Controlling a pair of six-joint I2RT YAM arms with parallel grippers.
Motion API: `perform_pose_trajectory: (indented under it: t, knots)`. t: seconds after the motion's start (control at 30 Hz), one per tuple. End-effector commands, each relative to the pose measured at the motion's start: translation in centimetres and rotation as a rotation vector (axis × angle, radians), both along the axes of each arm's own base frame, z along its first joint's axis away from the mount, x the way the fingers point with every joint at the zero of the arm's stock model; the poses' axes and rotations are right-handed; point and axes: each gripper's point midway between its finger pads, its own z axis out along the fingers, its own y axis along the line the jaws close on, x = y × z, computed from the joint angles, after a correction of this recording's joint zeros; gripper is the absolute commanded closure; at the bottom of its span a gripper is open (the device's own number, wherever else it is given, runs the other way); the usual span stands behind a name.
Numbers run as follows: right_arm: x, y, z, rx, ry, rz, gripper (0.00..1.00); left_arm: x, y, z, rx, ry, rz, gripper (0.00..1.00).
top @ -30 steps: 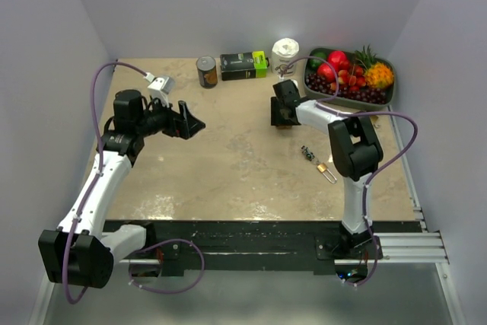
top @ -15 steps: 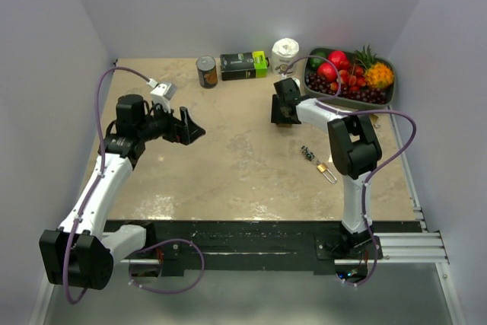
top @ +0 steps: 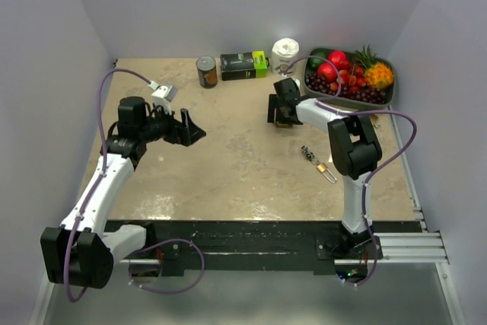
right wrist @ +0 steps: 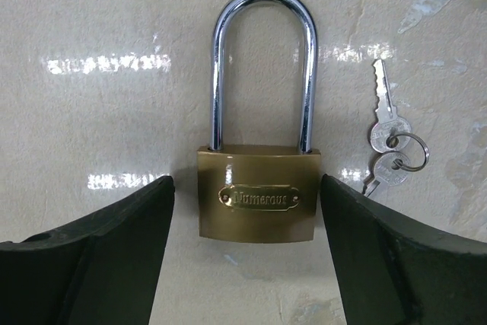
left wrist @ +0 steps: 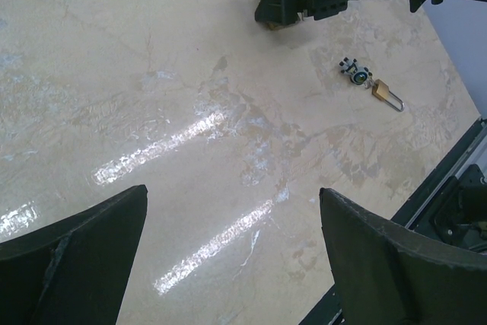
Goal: Lock with the key
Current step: Place the lock at the center of the board.
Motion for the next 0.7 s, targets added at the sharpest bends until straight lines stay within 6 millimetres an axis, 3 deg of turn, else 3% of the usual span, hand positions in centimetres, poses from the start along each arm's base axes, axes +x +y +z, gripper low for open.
perform_pose_trajectory:
  t: [0.0, 0.1, 0.23, 0.27, 0.37, 0.4, 0.47, 0.5, 0.53, 0.57, 0.6, 0.63, 0.67]
  knots:
    - [0.1, 0.8, 2.9, 0.064, -0.024, -0.016, 0.18, 0.6, -0.3, 0.7, -0.029, -0.025, -0.01, 0.01]
    - [0.6, 1.6, 5.4, 0.103, -0.065, 0.011, 0.17, 0.7, -0.4, 1.0, -0.03, -0.031, -0.02, 0.01]
    - [2.2, 2.1, 10.8, 0.094, -0.205, 0.116, 0.11, 1.2, -0.6, 2.0, -0.033, -0.065, -0.038, 0.01]
    - [2.1, 2.1, 12.7, 0.092, -0.246, 0.151, 0.11, 1.4, -0.7, 2.0, -0.023, -0.075, -0.05, 0.01]
    - [2.0, 1.7, 14.8, 0.064, -0.314, 0.302, 0.07, 2.2, -0.5, 2.8, 0.012, -0.11, -0.066, 0.01]
    - [1.5, 1.6, 16.6, 0.084, -0.347, 0.356, 0.07, 2.3, -0.5, 2.8, 0.026, -0.117, -0.072, 0.01]
    - [0.2, 0.3, 17.3, 0.095, -0.33, 0.52, 0.01, 3.3, 0.0, 3.7, 0.099, -0.197, -0.091, 0.01]
    - [-1.2, -0.9, 18.7, 0.071, -0.335, 0.605, 0.01, 3.5, 0.3, 3.9, 0.139, -0.221, -0.1, 0.01]
    - [-1.2, -4.0, 19.3, 0.073, -0.343, 0.598, 0.01, 4.1, 0.7, 5.0, 0.198, -0.296, -0.119, 0.01]
    - [-2.4, -4.5, 20.4, 0.116, -0.364, 0.666, 0.01, 4.5, 1.1, 5.3, 0.231, -0.321, -0.116, 0.01]
    - [-2.9, -6.2, 21.7, 0.066, -0.405, 0.707, 0.01, 4.7, 1.3, 5.6, 0.252, -0.344, -0.116, 0.01]
    - [-3.6, -9.4, 21.2, 0.051, -0.373, 0.678, 0.01, 4.7, 1.4, 5.9, 0.271, -0.377, -0.121, 0.01]
    - [-4.0, -11.1, 21.1, 0.037, -0.358, 0.677, 0.01, 4.8, 1.4, 6.1, 0.274, -0.396, -0.122, 0.01]
